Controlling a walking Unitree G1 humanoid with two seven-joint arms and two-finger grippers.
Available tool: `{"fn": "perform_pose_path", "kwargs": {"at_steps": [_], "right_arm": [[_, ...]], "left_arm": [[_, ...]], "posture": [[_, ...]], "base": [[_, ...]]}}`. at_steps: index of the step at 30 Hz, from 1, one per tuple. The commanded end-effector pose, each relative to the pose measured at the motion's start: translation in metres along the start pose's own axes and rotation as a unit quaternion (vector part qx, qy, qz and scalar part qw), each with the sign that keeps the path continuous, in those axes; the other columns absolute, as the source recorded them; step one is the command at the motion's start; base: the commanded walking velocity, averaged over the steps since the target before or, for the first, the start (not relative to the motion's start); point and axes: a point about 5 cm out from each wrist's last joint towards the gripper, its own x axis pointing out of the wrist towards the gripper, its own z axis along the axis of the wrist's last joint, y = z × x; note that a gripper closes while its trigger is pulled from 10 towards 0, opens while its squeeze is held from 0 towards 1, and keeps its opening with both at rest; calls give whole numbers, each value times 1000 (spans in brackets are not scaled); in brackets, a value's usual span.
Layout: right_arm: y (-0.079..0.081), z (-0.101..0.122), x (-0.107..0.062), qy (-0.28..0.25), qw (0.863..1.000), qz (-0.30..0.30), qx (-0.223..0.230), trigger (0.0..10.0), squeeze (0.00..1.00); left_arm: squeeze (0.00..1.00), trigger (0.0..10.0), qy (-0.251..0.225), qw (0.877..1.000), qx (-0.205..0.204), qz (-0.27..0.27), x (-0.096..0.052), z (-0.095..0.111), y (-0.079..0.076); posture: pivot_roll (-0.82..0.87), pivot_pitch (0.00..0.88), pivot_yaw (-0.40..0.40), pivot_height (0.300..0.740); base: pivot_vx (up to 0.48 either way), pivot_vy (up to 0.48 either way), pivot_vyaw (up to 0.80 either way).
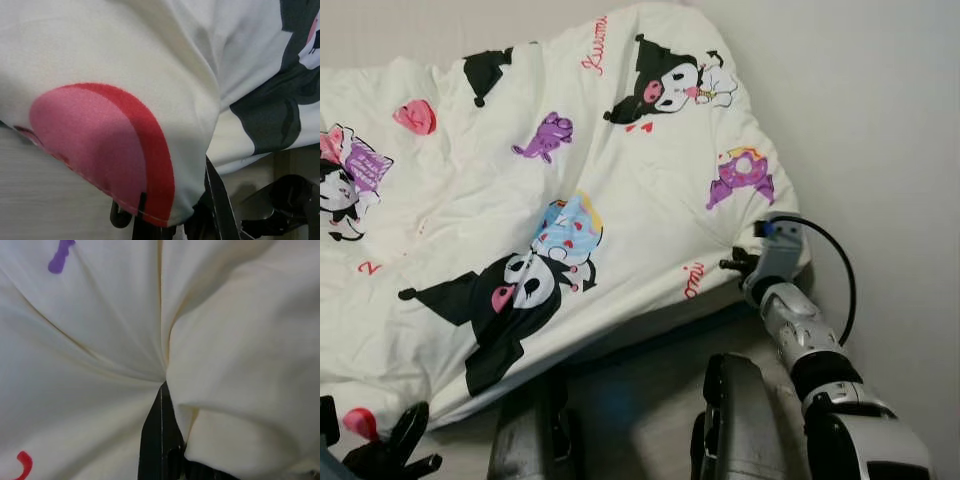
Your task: Clean up the room
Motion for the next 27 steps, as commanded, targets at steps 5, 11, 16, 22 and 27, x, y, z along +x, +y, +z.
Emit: {"fn": "perform_pose_path", "kwargs": {"at_steps": [5,11,16,22,27], "right_arm": [[-21,-15,-19,11,997,-71,22,0,0],[-19,-20,-25,7,995,-97,15,0,0],[-22,-25,-28,21,992,-125,19,10000,1000],[-23,-22,-38,34,987,-155,6,10000,1000],[-34,-18,-51,30,975,-218,-19,10000,1000]], "left_arm": [[0,0,20,995,22,92,-13,-6,31],[0,10000,28,994,35,104,-12,-9,32],[1000,10000,30,993,40,110,-14,-13,34],[1000,10000,28,992,43,118,-21,-13,36],[1000,10000,50,994,46,87,-31,-19,25]], "posture": [[56,457,21,573],[56,457,25,573],[60,454,21,573],[59,453,19,573],[59,451,18,573]], "base": [[0,0,0],[0,0,0],[0,0,0],[0,0,0],[0,0,0]]}}
